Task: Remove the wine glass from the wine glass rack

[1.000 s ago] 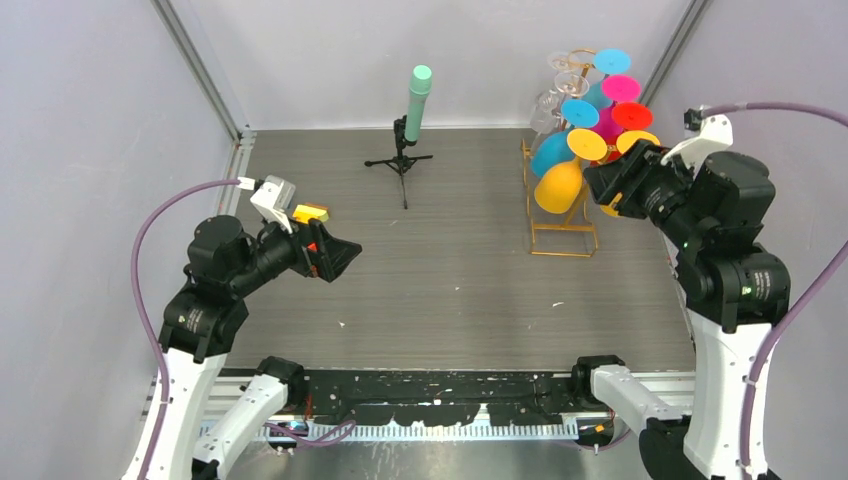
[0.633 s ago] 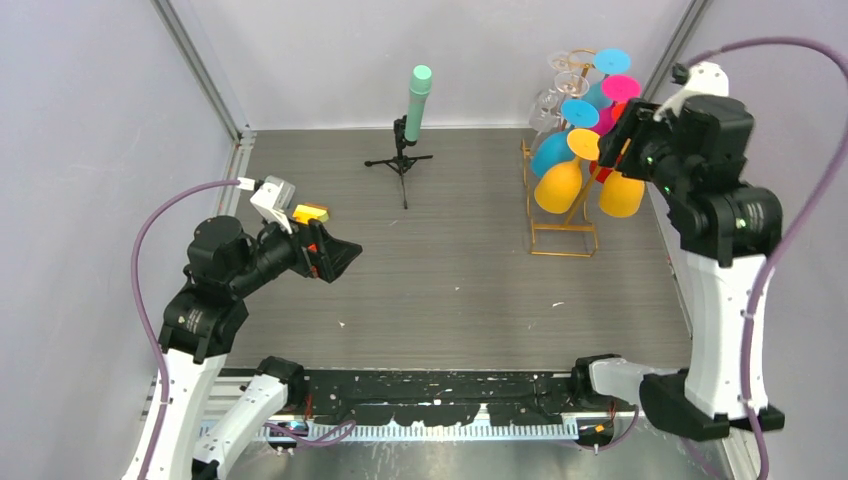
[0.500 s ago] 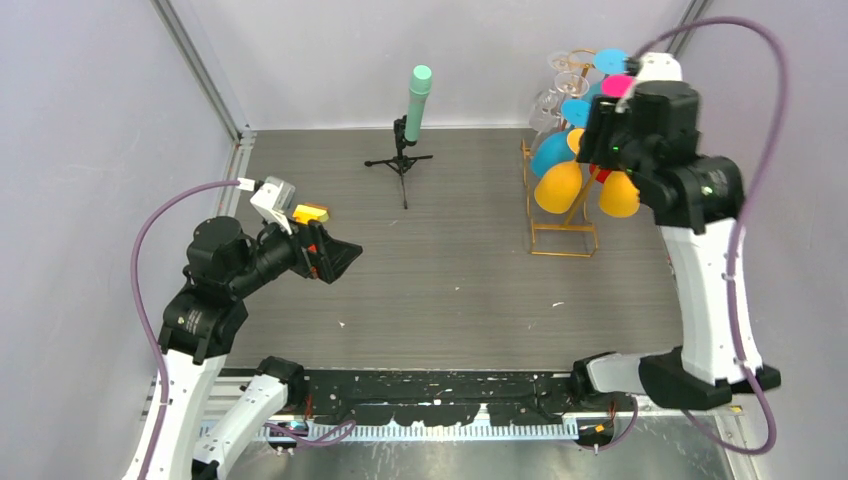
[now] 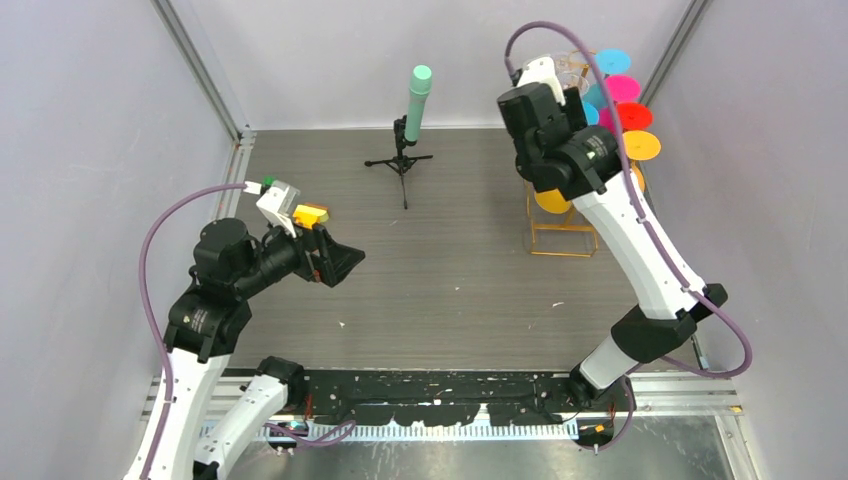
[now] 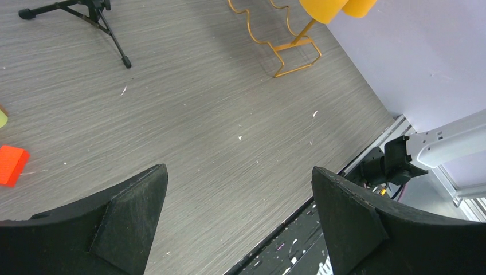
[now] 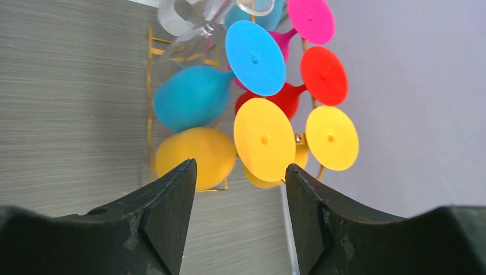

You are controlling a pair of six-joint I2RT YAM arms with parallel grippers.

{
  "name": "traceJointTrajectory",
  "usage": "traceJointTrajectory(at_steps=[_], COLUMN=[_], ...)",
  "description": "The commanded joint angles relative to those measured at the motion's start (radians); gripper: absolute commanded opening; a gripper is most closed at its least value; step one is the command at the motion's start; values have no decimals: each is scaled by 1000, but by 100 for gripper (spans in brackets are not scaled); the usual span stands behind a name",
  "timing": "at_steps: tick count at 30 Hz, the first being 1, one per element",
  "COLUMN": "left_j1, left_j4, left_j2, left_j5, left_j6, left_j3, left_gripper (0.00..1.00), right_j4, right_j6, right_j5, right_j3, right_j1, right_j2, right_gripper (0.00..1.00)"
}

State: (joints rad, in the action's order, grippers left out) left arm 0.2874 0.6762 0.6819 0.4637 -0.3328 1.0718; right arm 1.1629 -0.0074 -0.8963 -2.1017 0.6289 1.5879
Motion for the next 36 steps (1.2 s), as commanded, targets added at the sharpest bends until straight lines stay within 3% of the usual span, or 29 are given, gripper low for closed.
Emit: traceJointTrajectory(at_steps=[1, 7, 10, 19, 36], left_j1=[-4, -4, -4, -4, -4], left_j4=[-44, -63, -62, -59, -69], left_j2=[-23, -37, -45, -51, -44], left_j5=[-17, 40, 35, 19, 8], left_j6=[7, 1, 1, -2, 0], left_j3=[-14, -35, -44, -50, -79], left_gripper=[100, 100, 100, 100, 100], right_j4=[-72, -93, -126, -142, -241], right_j6=[-123, -137, -157, -158, -246], right_j5=[-270, -280, -300, -316, -348], right_j3=[51, 105, 134, 141, 224], right_j1=[52, 67, 67, 53, -34], right_j2=[3, 2, 3, 62, 87], right_gripper=[64, 61, 54, 45, 40])
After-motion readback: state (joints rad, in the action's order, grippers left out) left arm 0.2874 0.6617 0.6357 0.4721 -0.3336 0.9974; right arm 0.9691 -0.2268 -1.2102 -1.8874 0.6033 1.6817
